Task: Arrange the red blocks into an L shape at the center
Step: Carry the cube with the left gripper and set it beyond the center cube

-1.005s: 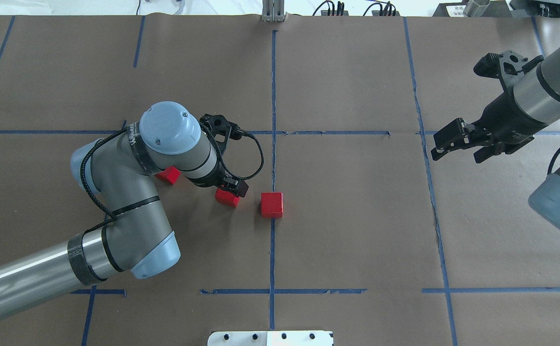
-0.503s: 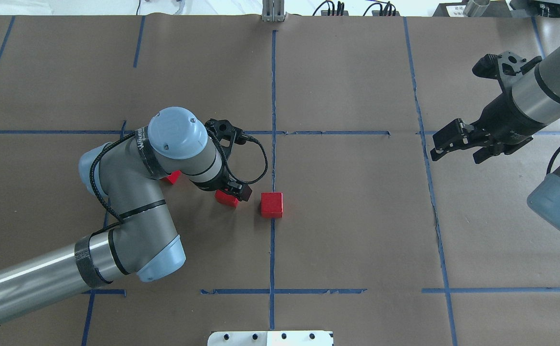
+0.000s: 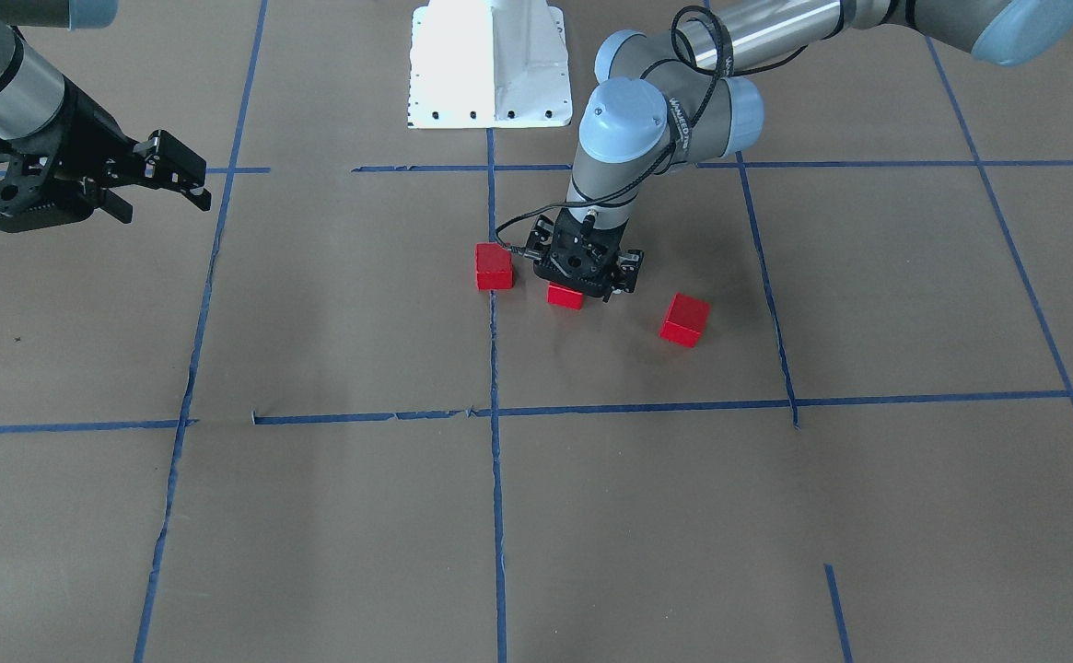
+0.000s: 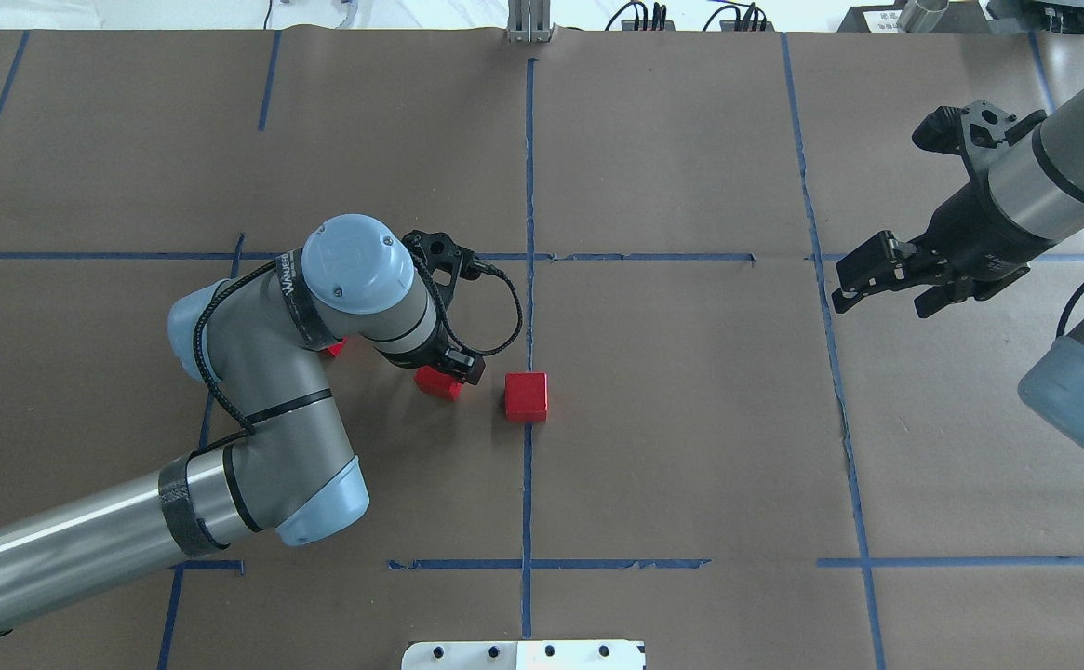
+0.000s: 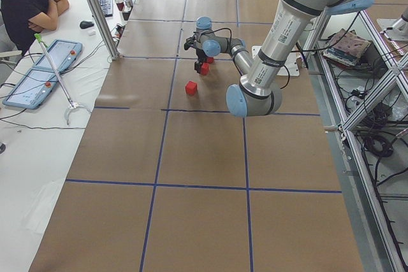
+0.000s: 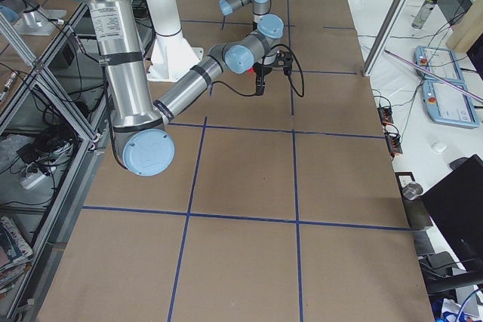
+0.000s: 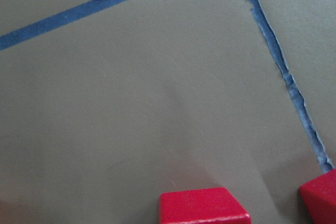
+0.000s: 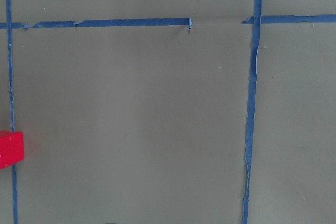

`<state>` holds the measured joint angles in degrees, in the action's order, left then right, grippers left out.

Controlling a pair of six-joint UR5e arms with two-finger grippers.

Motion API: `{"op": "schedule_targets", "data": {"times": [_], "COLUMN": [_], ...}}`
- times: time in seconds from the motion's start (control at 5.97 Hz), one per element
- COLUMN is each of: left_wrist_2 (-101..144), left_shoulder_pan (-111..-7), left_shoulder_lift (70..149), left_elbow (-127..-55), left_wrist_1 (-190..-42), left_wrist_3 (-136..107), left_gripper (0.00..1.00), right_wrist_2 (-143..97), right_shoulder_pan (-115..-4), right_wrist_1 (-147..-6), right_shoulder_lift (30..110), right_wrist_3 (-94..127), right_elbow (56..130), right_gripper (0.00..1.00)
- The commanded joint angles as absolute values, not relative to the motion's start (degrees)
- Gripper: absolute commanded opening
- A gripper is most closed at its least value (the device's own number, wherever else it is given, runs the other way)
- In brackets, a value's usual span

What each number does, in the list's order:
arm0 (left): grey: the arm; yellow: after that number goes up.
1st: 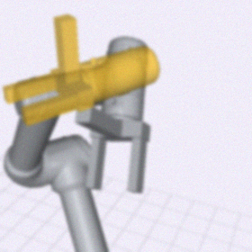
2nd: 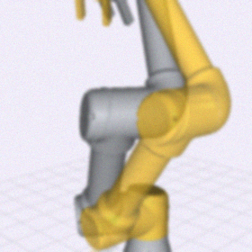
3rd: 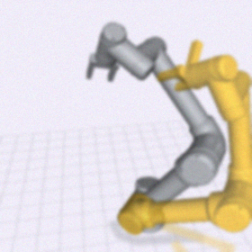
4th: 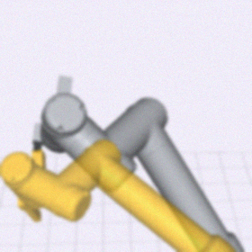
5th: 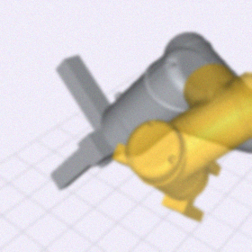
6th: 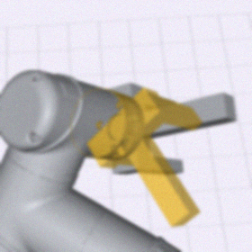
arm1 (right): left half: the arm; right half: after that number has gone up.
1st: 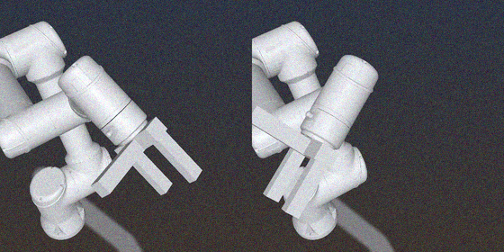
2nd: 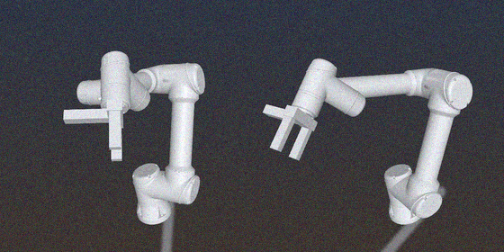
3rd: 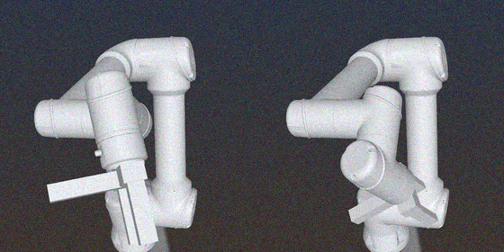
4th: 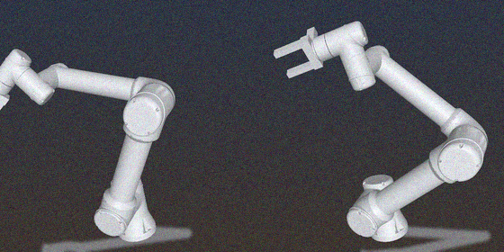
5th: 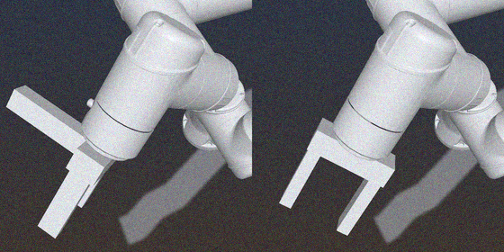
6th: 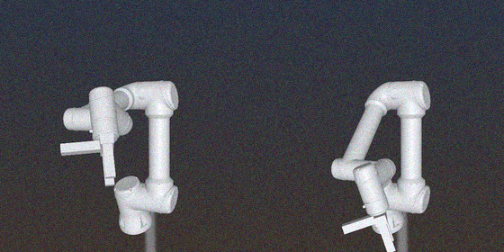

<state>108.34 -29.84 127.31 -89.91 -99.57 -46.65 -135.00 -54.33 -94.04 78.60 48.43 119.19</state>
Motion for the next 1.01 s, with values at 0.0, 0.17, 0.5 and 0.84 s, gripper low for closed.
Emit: {"op": "schedule_targets", "data": {"times": [0.0,0.17,0.5,0.84], "left_wrist_2": [108.28,108.28,104.71,103.01], "left_shoulder_pan": [-29.79,-29.88,-30.06,-30.15], "left_shoulder_lift": [127.44,128.57,131.99,134.73], "left_elbow": [-89.74,-89.74,-89.48,-87.28], "left_wrist_1": [-99.58,-99.32,-99.4,-98.7], "left_wrist_3": [-46.32,-46.84,-59.56,-60.64], "left_gripper": [0.06,0.0,0.0,0.0], "right_wrist_2": [-135.09,-135.09,-135.09,-135.09], "right_shoulder_pan": [-54.23,-54.23,-54.14,-53.79], "right_wrist_1": [-94.04,-94.04,-93.96,-93.96], "right_shoulder_lift": [78.49,78.49,78.49,78.49], "right_wrist_3": [48.43,48.43,48.43,48.43], "right_elbow": [119.27,119.27,119.44,119.53], "right_gripper": [1.0,1.0,1.0,1.0]}}
